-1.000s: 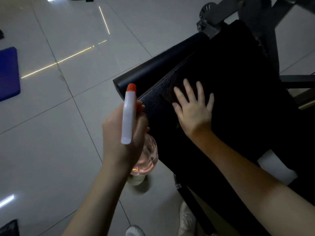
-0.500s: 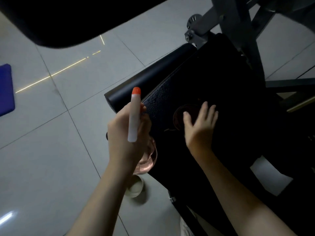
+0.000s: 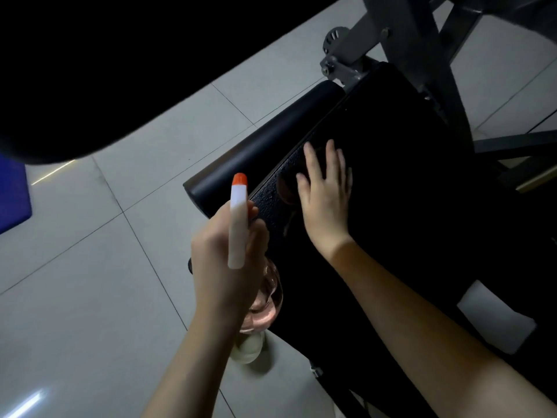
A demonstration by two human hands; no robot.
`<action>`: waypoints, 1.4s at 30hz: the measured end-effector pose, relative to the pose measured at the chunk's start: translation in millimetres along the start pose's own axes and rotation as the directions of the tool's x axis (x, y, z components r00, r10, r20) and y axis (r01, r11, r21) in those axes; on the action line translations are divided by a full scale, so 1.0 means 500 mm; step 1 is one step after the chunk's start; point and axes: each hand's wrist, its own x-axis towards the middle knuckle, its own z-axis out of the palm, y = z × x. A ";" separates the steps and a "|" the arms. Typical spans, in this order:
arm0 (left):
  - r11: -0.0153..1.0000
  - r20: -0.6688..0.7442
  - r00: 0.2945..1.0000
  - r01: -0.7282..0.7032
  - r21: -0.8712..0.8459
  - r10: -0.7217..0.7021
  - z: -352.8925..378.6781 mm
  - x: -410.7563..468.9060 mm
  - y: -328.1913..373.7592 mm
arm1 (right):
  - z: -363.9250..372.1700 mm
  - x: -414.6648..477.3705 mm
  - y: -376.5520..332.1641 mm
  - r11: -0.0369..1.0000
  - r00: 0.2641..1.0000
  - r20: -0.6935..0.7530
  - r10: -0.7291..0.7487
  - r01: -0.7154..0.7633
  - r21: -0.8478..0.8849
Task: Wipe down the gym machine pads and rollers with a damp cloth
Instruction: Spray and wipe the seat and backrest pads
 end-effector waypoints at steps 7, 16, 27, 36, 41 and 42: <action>0.982 -0.045 0.991 -0.120 0.145 0.128 0.003 0.004 0.008 | -0.006 -0.055 -0.009 0.922 0.906 0.201 -0.373 0.387 -0.033; 0.985 0.000 0.993 -0.115 0.125 0.116 0.012 0.014 -0.006 | -0.017 0.095 0.030 0.993 0.993 0.043 0.111 -0.109 -0.043; 0.979 0.096 0.995 -0.024 0.204 0.005 0.021 0.047 0.013 | -0.055 0.063 0.084 0.918 0.910 0.246 -0.335 0.374 -0.134; 0.970 0.214 0.951 0.195 0.148 -0.224 0.029 0.066 0.028 | -0.062 0.043 0.068 0.993 0.980 0.194 -0.038 0.059 -0.101; 0.980 0.274 0.955 0.059 0.192 -0.111 0.036 0.063 0.031 | -0.062 0.035 0.097 0.991 0.976 0.202 -0.076 0.096 -0.093; 0.985 0.271 0.958 0.051 0.162 -0.094 0.036 0.063 0.036 | -0.060 0.033 0.092 0.992 0.979 0.195 -0.067 0.086 -0.092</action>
